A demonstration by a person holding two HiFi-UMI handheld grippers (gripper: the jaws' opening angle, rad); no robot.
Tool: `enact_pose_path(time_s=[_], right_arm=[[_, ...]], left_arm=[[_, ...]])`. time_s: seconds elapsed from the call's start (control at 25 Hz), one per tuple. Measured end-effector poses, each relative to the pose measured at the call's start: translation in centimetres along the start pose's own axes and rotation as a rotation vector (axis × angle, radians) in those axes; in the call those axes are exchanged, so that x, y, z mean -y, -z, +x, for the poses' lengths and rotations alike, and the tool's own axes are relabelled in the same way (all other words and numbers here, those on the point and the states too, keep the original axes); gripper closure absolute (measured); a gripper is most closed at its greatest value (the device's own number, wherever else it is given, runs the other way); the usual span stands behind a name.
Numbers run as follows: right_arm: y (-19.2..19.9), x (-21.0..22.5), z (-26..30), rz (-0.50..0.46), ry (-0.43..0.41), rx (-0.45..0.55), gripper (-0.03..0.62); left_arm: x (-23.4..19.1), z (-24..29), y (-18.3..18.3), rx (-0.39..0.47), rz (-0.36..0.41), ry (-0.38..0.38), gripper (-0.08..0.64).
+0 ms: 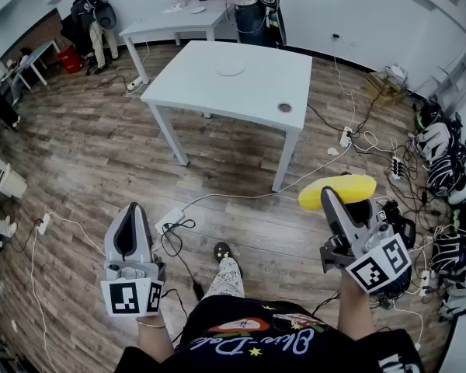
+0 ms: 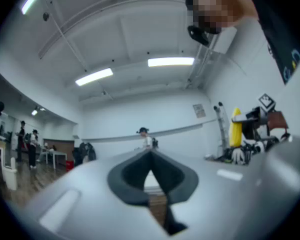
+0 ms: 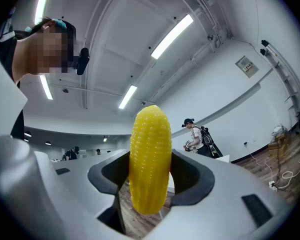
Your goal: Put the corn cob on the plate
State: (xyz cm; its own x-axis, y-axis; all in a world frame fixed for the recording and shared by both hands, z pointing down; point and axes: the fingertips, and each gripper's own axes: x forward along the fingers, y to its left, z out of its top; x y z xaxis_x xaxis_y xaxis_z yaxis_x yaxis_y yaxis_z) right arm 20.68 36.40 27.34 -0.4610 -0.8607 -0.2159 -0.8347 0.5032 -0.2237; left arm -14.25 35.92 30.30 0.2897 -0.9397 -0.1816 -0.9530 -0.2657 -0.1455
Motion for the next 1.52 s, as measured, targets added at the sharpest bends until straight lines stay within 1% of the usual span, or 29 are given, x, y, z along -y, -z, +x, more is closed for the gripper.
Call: enact_pose_path(time_s=[0.16,0.32,0.48,0.6,0.68,0.8,0.96,1.04,1.16,1.24,1.28,1.36,1.44,1.52], right_arm=[[0.8,2.5,8.0,-0.006,-0.002,-0.003,0.339],[2.2,5.5,16.0,-0.028,0.026,-0.021,0.339],[4.5,8.7,23.6,-0.02,0.056,-0.07,0.339],[6.6,11.8,29.3,-0.008,0.068,-0.118,0.339],[7.9,13.7,32.6,-0.018,0.063,-0.153,0.339],[9.6,16.2,37.6,-0.052,0.042,-0.188,0.339],[11.9,20.1,45.8,-0.09,-0.016,-0.238,0.339],[13.6,22.6,49.8,-0.1,-0.045,-0.292,0.339],[16.7,26.4,55.5,-0.105,-0.093,-0.409,0.339],[18.8,28.5,59.0,-0.134,-0.126,-0.487,0.339],[19.8,29.4,60.6,-0.152,-0.147,-0.525,0.339],[21.7,31.0,63.5,-0.179,-0.198,-0.606,0.339],[23.8,32.3,66.2,-0.199,-0.245,-0.702,0.339],[26.0,33.1,68.6,-0.216,-0.28,-0.801,0.339]], left_arm=[[-3.1,7.1,1.9,0.012,-0.014,0.028,0.572],[-6.4,14.7,3.4,0.027,0.013,0.077,0.574],[-9.9,21.2,4.9,0.025,0.012,0.105,0.574],[-11.7,26.1,6.9,0.005,0.004,0.115,0.572],[-12.3,28.6,9.0,-0.028,-0.025,0.118,0.574],[-13.4,32.2,11.9,-0.051,-0.067,0.094,0.574],[-15.3,38.9,14.3,-0.057,-0.056,0.079,0.574],[-15.9,42.5,15.0,-0.051,-0.059,0.065,0.572],[-16.4,47.7,16.2,-0.049,-0.078,0.045,0.572],[-16.8,50.7,17.6,-0.049,-0.095,0.036,0.574],[-16.9,52.2,17.8,-0.05,-0.089,0.032,0.574],[-16.9,55.1,17.3,-0.06,-0.049,0.032,0.574],[-17.4,57.1,17.6,-0.089,-0.012,0.029,0.574],[-18.7,58.2,18.6,-0.13,-0.006,0.003,0.574]])
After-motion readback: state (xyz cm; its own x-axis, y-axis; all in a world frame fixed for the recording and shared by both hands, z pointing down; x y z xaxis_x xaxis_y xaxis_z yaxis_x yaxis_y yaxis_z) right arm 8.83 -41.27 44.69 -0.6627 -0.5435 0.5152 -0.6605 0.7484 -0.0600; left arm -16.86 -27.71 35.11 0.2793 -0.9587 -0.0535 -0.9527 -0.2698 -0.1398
